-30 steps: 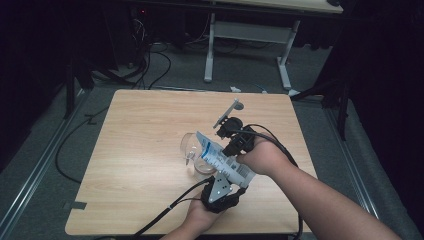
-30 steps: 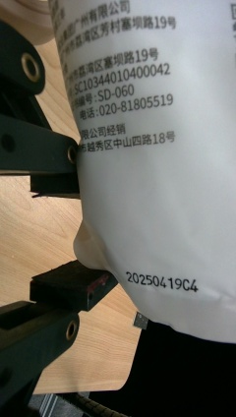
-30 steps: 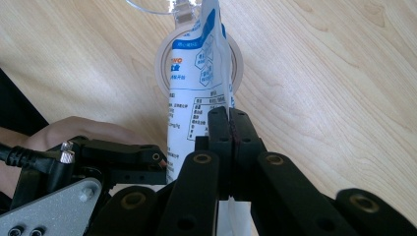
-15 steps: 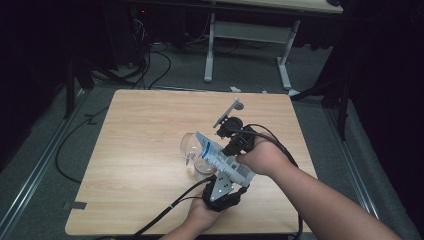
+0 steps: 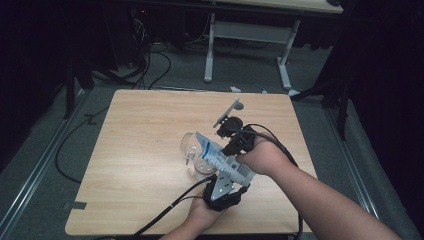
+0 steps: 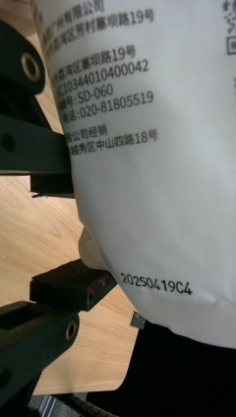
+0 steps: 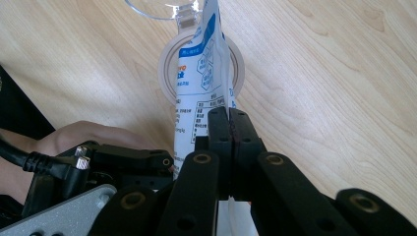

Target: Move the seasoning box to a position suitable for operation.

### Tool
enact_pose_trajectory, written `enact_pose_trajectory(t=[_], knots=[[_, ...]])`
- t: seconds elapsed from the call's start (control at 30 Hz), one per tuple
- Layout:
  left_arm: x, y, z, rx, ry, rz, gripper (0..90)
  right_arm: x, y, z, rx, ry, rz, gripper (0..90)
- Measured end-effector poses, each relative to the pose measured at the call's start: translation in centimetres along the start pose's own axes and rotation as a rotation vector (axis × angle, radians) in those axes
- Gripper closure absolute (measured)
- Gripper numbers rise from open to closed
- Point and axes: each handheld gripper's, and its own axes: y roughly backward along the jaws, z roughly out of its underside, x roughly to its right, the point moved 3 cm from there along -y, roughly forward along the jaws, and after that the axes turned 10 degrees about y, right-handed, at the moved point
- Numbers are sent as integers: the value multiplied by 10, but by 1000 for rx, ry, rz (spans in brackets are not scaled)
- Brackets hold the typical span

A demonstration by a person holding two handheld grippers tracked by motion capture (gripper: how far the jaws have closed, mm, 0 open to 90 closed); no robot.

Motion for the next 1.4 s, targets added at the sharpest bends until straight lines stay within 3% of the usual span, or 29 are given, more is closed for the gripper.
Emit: enact_pose_trajectory(t=[1.4], knots=[[-3, 2, -2, 14, -8, 3, 611, 1, 1, -5, -5, 5, 12, 899]])
